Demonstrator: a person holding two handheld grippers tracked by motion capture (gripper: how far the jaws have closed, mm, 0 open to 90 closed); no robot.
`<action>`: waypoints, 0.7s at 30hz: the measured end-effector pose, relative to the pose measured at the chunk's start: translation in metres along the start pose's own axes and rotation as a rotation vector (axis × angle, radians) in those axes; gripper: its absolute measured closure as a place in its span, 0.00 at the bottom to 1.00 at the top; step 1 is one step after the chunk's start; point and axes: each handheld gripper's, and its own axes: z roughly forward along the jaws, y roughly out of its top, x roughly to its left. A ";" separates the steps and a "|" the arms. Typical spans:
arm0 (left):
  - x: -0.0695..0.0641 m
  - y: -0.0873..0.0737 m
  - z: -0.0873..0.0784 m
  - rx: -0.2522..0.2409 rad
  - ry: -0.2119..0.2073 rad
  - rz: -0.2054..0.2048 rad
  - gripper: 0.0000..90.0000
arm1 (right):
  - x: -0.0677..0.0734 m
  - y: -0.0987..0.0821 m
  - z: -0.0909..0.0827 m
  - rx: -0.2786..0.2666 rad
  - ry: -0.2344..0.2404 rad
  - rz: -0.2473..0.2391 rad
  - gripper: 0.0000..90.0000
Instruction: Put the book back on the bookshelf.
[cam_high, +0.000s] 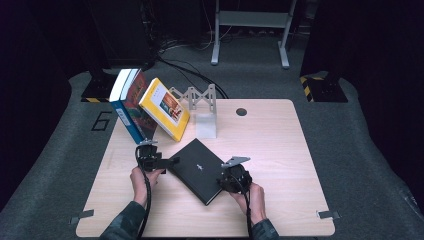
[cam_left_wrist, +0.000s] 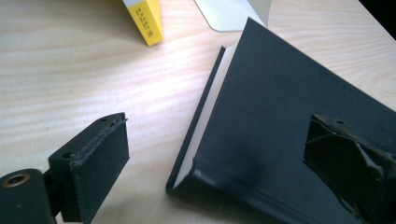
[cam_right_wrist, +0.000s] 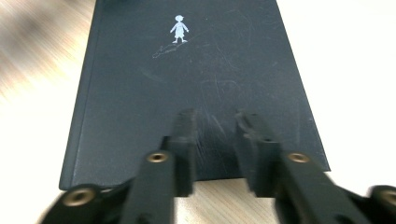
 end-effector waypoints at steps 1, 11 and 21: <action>0.000 0.000 0.000 0.000 0.000 0.000 0.08 | 0.001 0.000 0.000 -0.006 -0.007 0.007 0.80; -0.001 0.001 0.010 0.028 0.045 0.014 0.23 | 0.002 -0.003 0.001 -0.025 -0.041 0.021 0.92; -0.006 0.002 0.012 0.026 0.027 0.019 0.42 | 0.003 -0.004 0.002 -0.033 -0.018 0.021 1.00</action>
